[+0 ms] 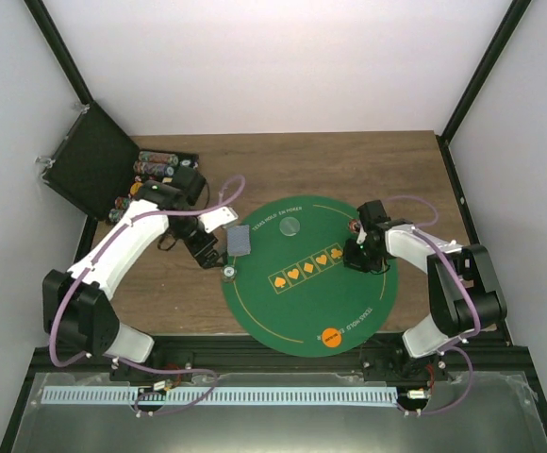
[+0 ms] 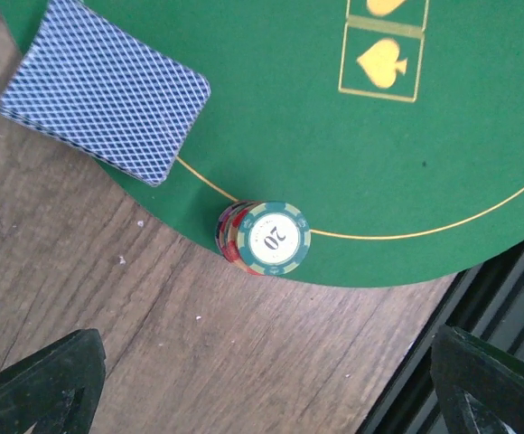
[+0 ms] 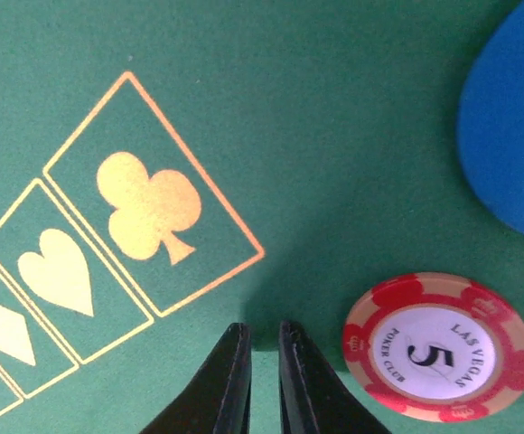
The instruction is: Distribute texas hold em gaming equipment
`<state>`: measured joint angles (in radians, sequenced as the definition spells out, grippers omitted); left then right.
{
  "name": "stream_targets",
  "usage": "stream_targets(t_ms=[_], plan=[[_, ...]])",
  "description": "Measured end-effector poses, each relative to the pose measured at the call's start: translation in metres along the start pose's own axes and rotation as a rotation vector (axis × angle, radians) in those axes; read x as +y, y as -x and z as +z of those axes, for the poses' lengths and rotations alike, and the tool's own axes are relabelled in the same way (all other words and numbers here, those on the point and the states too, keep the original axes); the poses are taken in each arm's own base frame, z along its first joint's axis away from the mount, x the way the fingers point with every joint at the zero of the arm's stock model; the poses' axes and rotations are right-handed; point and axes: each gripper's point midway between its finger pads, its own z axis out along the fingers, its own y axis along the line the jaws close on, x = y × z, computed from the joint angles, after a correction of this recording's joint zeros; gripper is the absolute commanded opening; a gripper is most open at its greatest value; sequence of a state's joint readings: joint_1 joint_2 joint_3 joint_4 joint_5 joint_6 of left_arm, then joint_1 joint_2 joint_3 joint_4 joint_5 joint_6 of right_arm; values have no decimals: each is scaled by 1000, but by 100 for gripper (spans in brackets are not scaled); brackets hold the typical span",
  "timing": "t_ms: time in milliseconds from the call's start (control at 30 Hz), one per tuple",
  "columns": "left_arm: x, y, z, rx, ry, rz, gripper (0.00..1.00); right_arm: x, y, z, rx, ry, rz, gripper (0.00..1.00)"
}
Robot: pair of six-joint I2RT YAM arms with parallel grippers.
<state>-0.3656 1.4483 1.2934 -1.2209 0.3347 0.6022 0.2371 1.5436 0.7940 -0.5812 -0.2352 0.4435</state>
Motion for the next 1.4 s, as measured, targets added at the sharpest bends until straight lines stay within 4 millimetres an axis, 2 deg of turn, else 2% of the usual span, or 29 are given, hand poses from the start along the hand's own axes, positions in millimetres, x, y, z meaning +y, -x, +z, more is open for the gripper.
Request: stream_targets(t_ms=[133, 300, 433, 600, 733, 833, 1167, 1400], plan=[[0, -7, 25, 73, 26, 32, 100, -8, 3, -1, -19, -47, 5, 10], [-1, -10, 53, 141, 62, 85, 100, -29, 8, -8, -57, -157, 21, 10], [6, -11, 69, 174, 82, 89, 99, -38, 8, -14, -64, -188, 33, 12], [12, -9, 81, 185, 92, 82, 98, -34, 12, -26, -83, -179, 16, 21], [4, -19, 95, 216, 70, 100, 98, -26, 23, -36, -105, -165, -1, 32], [-3, -28, 103, 240, 55, 111, 97, -21, 26, -41, -115, -149, -11, 35], [7, -40, 135, 291, 66, 90, 81, -3, 26, -52, -129, -103, -52, 37], [9, -46, 142, 289, 81, 110, 58, 0, 25, -52, -123, -92, -60, 37]])
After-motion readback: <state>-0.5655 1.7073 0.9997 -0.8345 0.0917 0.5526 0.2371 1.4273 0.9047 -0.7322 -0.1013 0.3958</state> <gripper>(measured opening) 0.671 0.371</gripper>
